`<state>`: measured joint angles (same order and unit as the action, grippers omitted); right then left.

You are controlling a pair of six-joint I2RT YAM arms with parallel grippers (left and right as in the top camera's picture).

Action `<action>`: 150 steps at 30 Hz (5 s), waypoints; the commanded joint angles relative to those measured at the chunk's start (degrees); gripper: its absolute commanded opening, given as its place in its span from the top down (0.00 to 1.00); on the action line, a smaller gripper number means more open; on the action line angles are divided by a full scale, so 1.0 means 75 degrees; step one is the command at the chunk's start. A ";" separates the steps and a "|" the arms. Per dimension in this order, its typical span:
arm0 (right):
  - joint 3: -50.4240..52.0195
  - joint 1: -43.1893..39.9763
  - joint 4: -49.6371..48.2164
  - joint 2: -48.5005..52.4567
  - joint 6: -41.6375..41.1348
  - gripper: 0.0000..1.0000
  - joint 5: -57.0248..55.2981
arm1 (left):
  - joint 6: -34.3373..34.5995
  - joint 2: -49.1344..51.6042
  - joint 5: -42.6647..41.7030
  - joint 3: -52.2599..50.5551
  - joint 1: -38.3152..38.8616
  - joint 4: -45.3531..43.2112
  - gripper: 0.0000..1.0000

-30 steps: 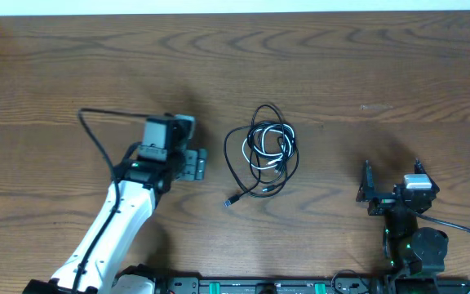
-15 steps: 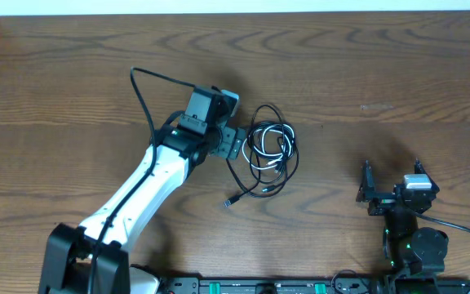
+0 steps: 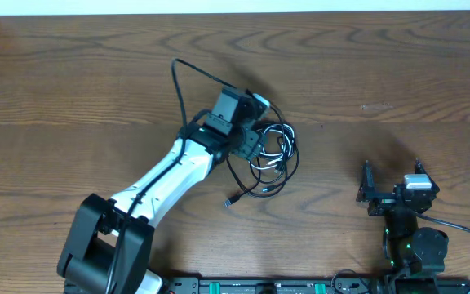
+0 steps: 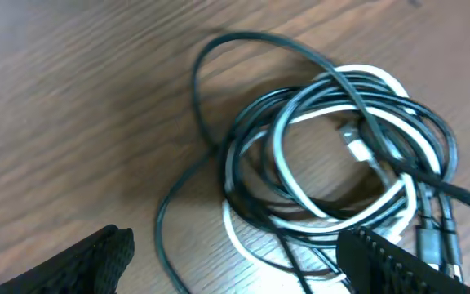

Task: Untangle cables
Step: 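Grasp the black and white cable bundle with the left gripper and lift, then move the right gripper to the bundle and grasp a cable strand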

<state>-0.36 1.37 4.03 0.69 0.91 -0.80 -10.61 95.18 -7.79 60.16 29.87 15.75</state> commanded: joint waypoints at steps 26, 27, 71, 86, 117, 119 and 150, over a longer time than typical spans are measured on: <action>0.0006 0.0023 0.0038 -0.0041 0.0119 0.01 0.0073 | -0.0927 0.2136 0.0988 0.0166 0.0291 -0.2681 0.15; 0.0006 0.0023 0.0038 -0.0041 0.0119 0.01 0.0073 | -0.0927 0.2142 0.0988 0.0154 0.0291 -0.2678 0.15; -0.0154 0.0023 -0.1425 -0.0041 -0.0778 0.01 0.1445 | -0.1722 -0.2920 -0.0405 0.0082 0.0309 -0.1874 0.93; -0.5013 0.0023 0.2457 0.3051 -0.1037 0.01 0.4281 | -0.2069 -0.2961 -0.2311 0.0079 0.0309 -0.1294 0.92; -0.6164 0.0032 0.0877 0.7656 -0.0799 0.94 0.9398 | -0.2780 -0.2961 -0.4054 0.0079 0.0309 -0.1647 0.92; -0.6164 0.0032 0.1011 0.7717 -0.0796 0.99 0.9410 | -0.2780 -0.2961 -0.4089 0.0079 0.0318 -0.1649 0.93; -0.6169 -0.0396 0.0956 0.6274 -0.1944 0.99 0.7688 | -0.1909 -0.3217 -0.1993 0.0079 0.0291 -0.1227 0.14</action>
<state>-45.69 -0.91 12.47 49.56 -13.13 54.19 -28.45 72.58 -29.39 60.36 32.10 6.07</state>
